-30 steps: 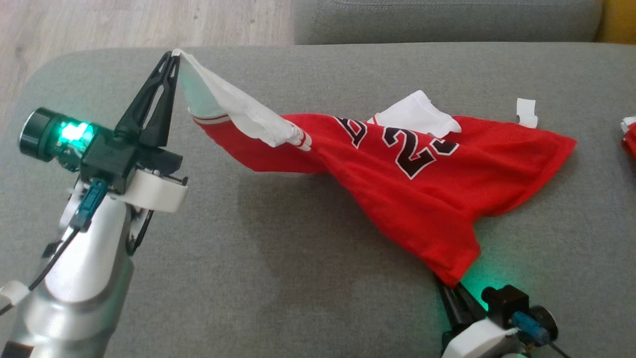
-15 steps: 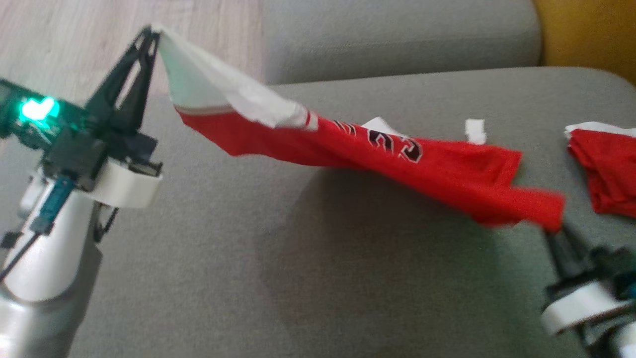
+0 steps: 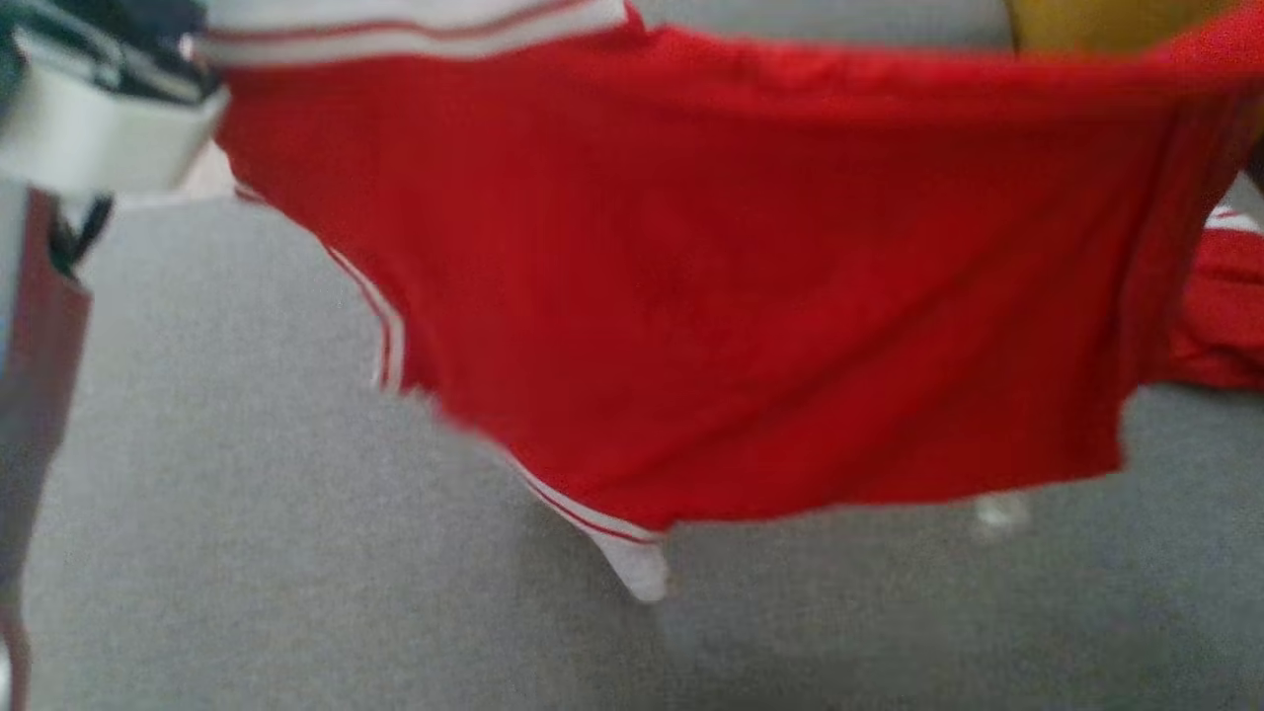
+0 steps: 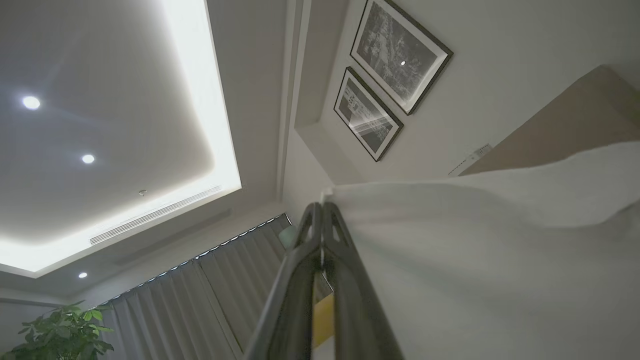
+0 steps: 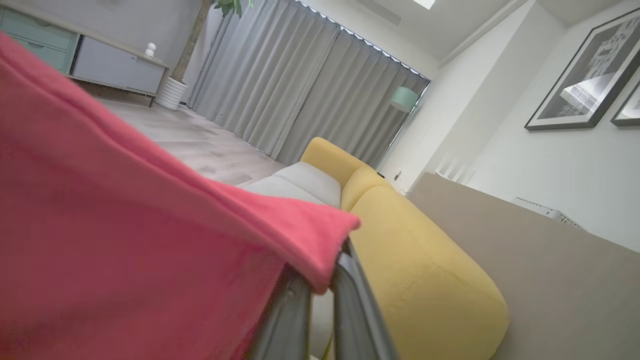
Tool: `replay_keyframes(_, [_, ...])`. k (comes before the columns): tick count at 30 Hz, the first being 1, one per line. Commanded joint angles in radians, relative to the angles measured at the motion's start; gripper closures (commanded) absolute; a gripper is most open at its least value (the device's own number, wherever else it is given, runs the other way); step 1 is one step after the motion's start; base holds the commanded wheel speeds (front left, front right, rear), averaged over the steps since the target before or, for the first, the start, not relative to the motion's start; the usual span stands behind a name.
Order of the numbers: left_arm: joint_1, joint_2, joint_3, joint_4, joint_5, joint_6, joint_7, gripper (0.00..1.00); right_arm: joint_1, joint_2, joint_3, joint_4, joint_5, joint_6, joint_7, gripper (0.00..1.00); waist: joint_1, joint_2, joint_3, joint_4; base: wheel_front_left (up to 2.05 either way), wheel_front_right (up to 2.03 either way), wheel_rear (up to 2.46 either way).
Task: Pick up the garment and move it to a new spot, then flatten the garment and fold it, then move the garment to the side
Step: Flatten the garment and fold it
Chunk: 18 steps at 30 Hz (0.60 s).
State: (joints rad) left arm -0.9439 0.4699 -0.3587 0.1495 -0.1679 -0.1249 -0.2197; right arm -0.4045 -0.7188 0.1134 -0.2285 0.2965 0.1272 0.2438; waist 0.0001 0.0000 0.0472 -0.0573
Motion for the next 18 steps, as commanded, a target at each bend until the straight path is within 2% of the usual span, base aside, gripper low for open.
replay_keyframes(1, [-0.081,0.057,0.028,0.005,-0.011,-0.004,0.009,1.0,-0.065,-0.04,0.028,0.002,0.021,0.003,0.003,1.0,-0.0001,0.0,0.046,-0.004,0.0,0.0,0.0])
replay_keyframes(7, [-0.279,0.088,-0.054,0.155,-0.047,-0.005,-0.006,1.0,-0.391,-0.024,0.186,0.2,0.062,0.003,-0.045,1.0,-0.0001,0.0,0.183,-0.005,0.0,0.0,0.0])
replay_keyframes(13, [-0.473,0.093,-0.045,0.292,0.004,0.011,-0.039,1.0,-0.689,0.068,0.308,0.426,0.009,0.003,-0.181,1.0,-0.0001,0.0,0.292,-0.017,0.0,0.0,0.0])
replay_keyframes(18, [-0.574,0.086,0.022,0.213,0.049,0.064,-0.042,1.0,-0.888,0.147,0.299,0.608,-0.071,0.003,-0.344,1.0,-0.0001,0.0,0.36,-0.02,0.0,0.0,0.0])
